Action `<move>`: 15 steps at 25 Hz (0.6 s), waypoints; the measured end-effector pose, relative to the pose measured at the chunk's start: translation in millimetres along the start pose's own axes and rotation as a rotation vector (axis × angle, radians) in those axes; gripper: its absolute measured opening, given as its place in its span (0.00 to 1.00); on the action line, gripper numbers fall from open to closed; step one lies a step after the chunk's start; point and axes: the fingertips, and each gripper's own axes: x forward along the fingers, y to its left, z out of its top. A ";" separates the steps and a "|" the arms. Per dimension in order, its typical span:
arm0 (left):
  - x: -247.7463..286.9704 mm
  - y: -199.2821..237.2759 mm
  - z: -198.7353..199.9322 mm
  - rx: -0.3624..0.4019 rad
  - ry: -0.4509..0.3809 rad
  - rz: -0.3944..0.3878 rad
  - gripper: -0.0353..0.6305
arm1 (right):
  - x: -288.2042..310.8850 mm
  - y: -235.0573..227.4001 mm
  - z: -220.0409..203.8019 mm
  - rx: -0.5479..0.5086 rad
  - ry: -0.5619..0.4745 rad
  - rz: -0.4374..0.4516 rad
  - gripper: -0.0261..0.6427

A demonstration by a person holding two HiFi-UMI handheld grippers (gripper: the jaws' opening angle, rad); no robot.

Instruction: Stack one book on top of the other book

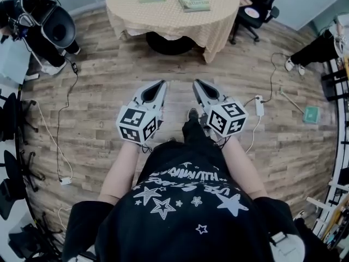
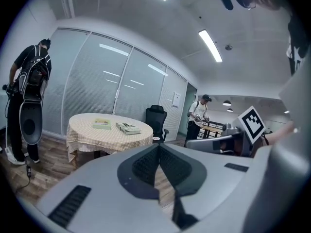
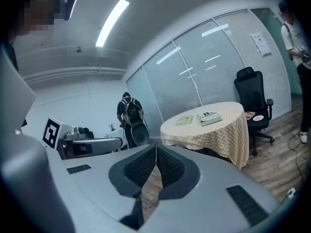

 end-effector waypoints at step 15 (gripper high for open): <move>11.9 53.3 -7.7 -0.066 0.027 0.139 0.07 | 64.5 -37.6 7.7 0.086 0.035 0.052 0.08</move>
